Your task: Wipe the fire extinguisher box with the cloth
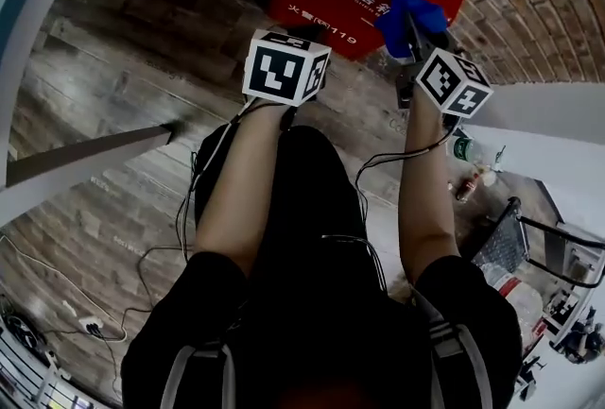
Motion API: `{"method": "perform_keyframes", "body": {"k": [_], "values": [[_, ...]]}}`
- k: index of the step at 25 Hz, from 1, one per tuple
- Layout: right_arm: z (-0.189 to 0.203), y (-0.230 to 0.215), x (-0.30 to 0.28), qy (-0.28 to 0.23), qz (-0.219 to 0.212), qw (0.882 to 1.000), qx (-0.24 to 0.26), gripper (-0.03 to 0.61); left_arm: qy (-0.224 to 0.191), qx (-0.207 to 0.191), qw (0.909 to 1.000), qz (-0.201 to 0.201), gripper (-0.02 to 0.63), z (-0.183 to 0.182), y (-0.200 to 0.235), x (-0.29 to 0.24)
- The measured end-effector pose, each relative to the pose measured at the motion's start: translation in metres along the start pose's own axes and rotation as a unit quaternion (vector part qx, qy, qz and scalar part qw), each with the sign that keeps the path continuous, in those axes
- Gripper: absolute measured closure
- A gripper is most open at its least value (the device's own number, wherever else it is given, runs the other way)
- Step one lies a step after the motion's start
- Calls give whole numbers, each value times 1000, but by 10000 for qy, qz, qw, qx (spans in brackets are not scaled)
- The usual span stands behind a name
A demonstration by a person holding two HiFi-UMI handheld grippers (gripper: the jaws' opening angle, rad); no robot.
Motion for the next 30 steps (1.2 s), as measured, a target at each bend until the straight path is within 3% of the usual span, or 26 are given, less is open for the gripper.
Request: {"method": "perform_keyframes", "body": {"k": [6, 11, 21, 26, 30], "values": [[4, 0, -1, 8, -96, 10000, 11, 482, -4, -271, 9996, -97, 609, 2, -5, 7], [30, -27, -5, 187, 64, 9988, -444, 482, 152, -451, 9989, -39, 609, 9, -9, 1], [82, -38, -22, 690, 18, 9971, -332, 482, 199, -376, 9991, -46, 609, 9, -2, 0], [121, -46, -32, 1157, -156, 9932, 30, 482, 642, -551, 9964, 59, 609, 27, -10, -13], [148, -54, -39, 1459, -173, 9891, 131, 482, 732, -607, 9954, 86, 609, 29, -9, -17]]}}
Point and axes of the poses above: the fingertips, and each gripper's own axes: x backward along the fingers, y to its left, z out of its underside, the point moved 1 cm from there along x, backward along the fingers, and after that the axes turned 4 degrees about -y, right-handed, at the moved point
